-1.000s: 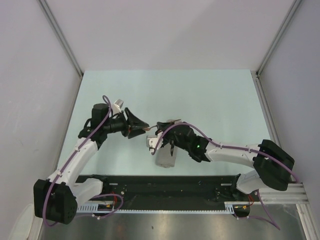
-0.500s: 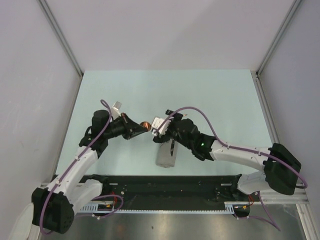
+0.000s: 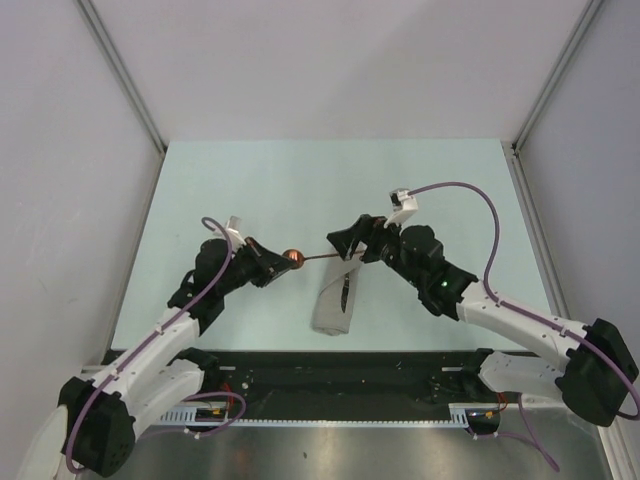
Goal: Fold the napkin into a case and place the utensils inside
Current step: Pass from the left arm to the right
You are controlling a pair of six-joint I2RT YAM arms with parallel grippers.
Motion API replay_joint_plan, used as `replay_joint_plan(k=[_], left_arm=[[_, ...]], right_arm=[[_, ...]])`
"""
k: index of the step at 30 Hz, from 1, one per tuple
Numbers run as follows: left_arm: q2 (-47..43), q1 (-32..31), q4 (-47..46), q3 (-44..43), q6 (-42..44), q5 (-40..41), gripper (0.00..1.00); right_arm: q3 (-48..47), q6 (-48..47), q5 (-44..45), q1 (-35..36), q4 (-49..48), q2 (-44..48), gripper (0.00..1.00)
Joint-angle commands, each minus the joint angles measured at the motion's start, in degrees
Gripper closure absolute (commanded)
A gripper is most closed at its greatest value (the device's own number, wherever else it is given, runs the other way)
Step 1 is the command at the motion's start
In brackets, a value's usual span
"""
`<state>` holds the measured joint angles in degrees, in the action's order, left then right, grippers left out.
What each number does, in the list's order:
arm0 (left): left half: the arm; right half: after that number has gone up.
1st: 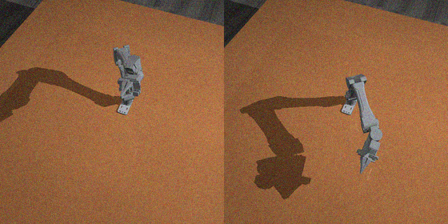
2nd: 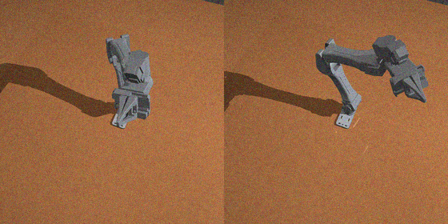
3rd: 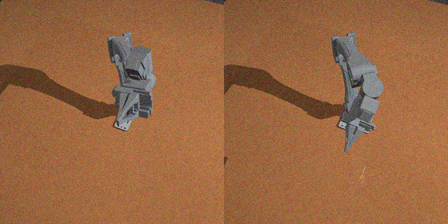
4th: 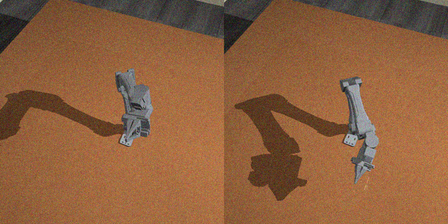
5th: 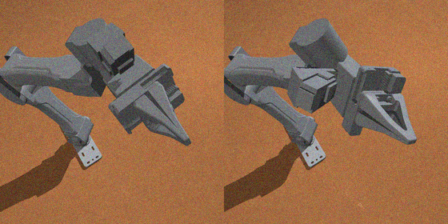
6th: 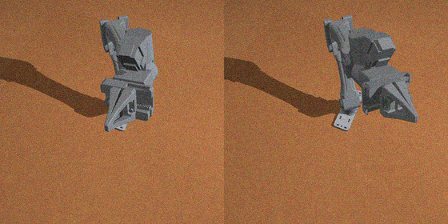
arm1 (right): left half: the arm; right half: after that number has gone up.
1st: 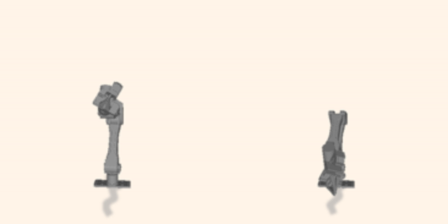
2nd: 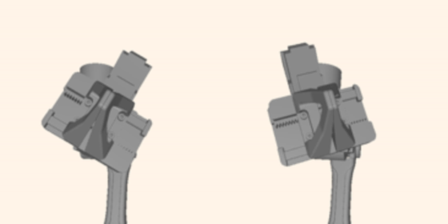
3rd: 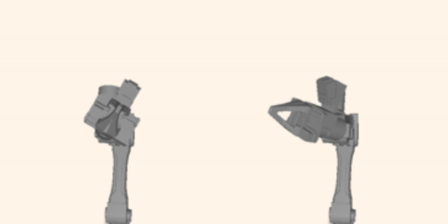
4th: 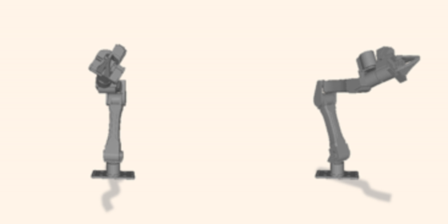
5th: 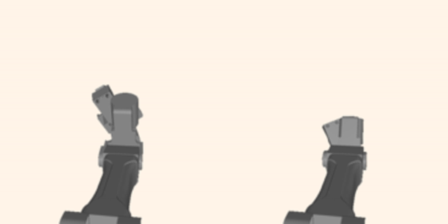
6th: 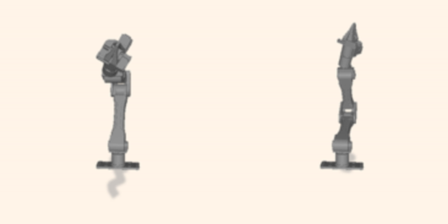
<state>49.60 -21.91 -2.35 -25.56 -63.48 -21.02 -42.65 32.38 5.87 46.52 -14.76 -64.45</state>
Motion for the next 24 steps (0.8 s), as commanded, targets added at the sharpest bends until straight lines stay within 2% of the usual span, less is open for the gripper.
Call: replay_joint_plan(k=[1, 3, 5, 6, 8, 11, 14, 16, 17, 18, 19, 20, 24], left_arm=[[-1.4, -2.2, -8.3, -2.2, -5.3, 4.9, 1.00], [-1.4, -2.4, -6.4, -2.8, -4.5, 5.0, 1.00], [-1.3, -2.8, -4.2, -4.4, -3.0, 5.5, 1.00], [-1.2, -2.9, -3.2, -4.6, -2.2, 5.5, 1.00], [-1.2, -3.0, -2.7, -4.8, -1.8, 4.9, 1.00], [-1.6, -3.0, -2.6, -3.8, -2.7, 4.8, 1.00], [-2.0, -3.1, -4.1, -2.7, -5.1, 5.0, 1.00], [-1.9, -3.4, -5.0, -2.7, -6.6, 4.9, 1.00], [-1.9, -3.4, -5.2, -2.6, -7.2, 4.8, 1.00], [-1.9, -3.5, -5.3, -2.6, -8.3, 4.4, 1.00], [-2.1, -3.5, -5.4, -2.0, -9.0, 4.2, 1.00], [-2.2, -3.6, -5.6, -1.7, -9.7, 4.3, 1.00], [-3.0, -3.7, -5.8, -0.7, -12.7, 4.1, 1.00]], right_arm=[[1.7, 13.5, 0.7, 3.3, -4.1, -0.4, 0.05], [1.4, 9.7, 7.8, 4.1, -0.5, 2.4, 0.00], [-1.7, 5.9, 9.9, 2.7, 3.9, 4.5, 0.00], [-3.0, 3.7, 10.9, 0.8, 9.3, 5.0, 0.00], [-4.3, -2.7, 13.3, 0.0, 11.8, 6.7, 0.00], [-3.4, -4.5, 12.8, -0.9, 11.9, 9.8, 0.00], [1.3, 0.7, 11.0, 0.8, 7.9, 10.2, 0.00], [6.1, 3.2, 10.5, 4.1, -0.1, 8.3, 0.00], [7.7, 3.3, 8.7, 5.8, -9.2, 6.9, 0.00], [8.6, 2.2, 8.6, 7.5, -13.9, 3.9, 0.00], [8.6, 0.8, 9.7, 11.7, -17.0, 2.5, 0.00], [8.0, -0.6, 13.5, 13.2, -18.4, 1.5, 0.00], [6.7, 0.4, 19.0, 14.5, -18.4, -0.2, 0.00]])
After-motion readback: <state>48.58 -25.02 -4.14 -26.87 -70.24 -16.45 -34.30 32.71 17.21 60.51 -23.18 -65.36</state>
